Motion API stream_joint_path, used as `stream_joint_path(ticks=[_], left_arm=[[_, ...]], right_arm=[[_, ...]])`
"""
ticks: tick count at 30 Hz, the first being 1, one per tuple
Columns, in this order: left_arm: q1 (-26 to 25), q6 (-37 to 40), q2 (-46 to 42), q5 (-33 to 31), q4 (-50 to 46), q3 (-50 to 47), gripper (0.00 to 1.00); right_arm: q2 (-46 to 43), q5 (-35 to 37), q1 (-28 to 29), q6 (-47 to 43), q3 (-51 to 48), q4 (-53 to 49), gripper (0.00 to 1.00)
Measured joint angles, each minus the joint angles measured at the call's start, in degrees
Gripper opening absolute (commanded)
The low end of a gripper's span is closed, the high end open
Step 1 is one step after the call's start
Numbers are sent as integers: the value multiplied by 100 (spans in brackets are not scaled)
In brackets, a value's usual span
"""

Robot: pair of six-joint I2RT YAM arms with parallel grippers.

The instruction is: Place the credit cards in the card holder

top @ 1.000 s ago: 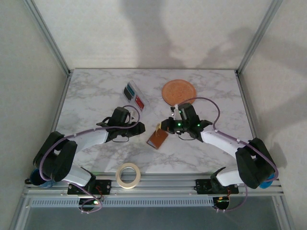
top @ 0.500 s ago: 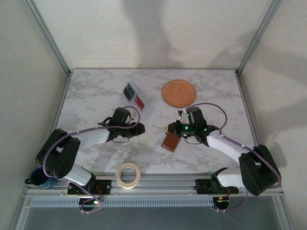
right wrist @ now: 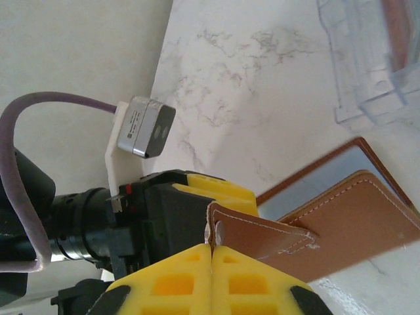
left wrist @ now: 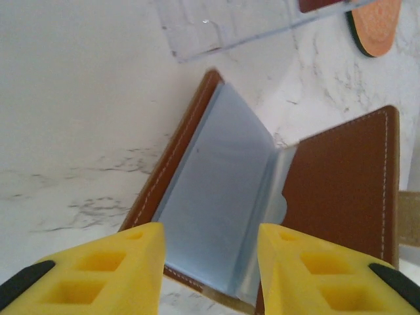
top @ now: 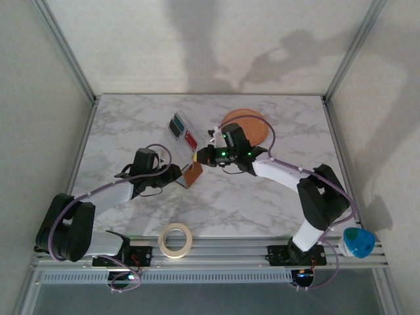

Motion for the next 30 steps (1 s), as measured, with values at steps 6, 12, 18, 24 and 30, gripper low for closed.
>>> stream_joint_path(ticks=[6,12,18,24,30], left_arm=[[9,4,-31,-76,-94,-48,40],[9,4,-11,-98,-83,-70,40],[9,4,66,-92,-83,-92,40],[-28,11,68,-94,-85,-92,40],[-382,48,334,-98,-107,116,41]], right_arm=[[-4,238,13,-127,-358,-90,0],[-85,442,-11,-118,-1139,-151,0],[-326,549,-83,-127,-1294,-284,0],[-595,595,-310,-179,-1290,-509,0],[-608,566,-839,-282,-1185,-960,0]])
